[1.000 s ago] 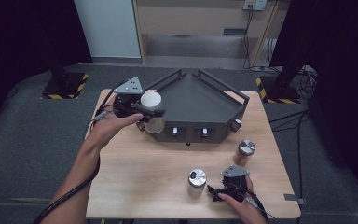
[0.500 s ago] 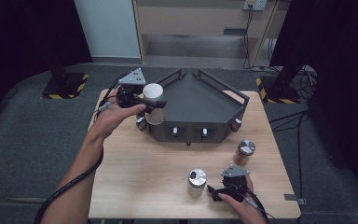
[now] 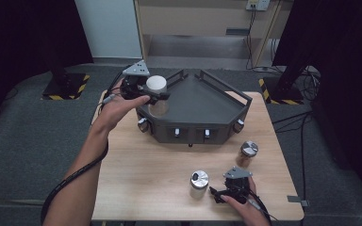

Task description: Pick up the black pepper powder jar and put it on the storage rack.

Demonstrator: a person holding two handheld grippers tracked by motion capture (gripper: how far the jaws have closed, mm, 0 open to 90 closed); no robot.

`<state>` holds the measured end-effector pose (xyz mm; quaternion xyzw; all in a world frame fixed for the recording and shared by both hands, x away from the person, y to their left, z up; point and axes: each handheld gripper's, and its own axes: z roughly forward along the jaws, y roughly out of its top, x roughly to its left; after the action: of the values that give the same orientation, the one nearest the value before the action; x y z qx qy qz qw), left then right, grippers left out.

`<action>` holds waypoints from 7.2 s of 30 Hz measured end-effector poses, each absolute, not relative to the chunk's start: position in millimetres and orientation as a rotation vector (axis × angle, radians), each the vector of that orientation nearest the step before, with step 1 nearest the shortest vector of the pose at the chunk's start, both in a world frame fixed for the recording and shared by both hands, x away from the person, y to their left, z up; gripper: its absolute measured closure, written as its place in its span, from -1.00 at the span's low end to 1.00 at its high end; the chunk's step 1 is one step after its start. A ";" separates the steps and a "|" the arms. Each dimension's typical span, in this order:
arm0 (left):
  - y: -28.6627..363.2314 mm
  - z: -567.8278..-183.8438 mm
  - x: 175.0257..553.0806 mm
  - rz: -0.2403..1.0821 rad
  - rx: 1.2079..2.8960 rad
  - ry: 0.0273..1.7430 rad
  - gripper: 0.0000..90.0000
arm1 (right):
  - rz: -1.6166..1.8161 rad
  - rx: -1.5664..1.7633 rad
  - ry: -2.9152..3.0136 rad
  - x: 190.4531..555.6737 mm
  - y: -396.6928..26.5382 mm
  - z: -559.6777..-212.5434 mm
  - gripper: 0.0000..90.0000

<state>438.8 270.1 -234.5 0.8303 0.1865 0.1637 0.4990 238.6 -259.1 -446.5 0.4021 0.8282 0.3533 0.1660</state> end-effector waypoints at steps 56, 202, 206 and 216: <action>240.6 -272.4 482.1 0.349 2.067 0.519 -0.28 | 1.006 1.148 2.360 238.8 -259.1 -446.2 -0.99; 290.1 -376.7 289.8 0.515 2.048 0.858 -0.95 | 1.004 1.149 2.357 238.2 -258.7 -446.4 -0.99; 290.4 -381.4 285.9 0.509 2.054 0.868 -0.95 | 1.004 1.149 2.357 238.2 -258.7 -446.4 -0.99; 292.8 -392.7 276.1 0.486 2.063 0.891 -0.95 | 1.004 1.150 2.356 238.0 -258.5 -446.4 -0.99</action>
<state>276.1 292.8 -392.7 0.8188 0.3536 0.1928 0.4092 238.0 -258.5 -446.4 0.4039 0.8276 0.3525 0.1665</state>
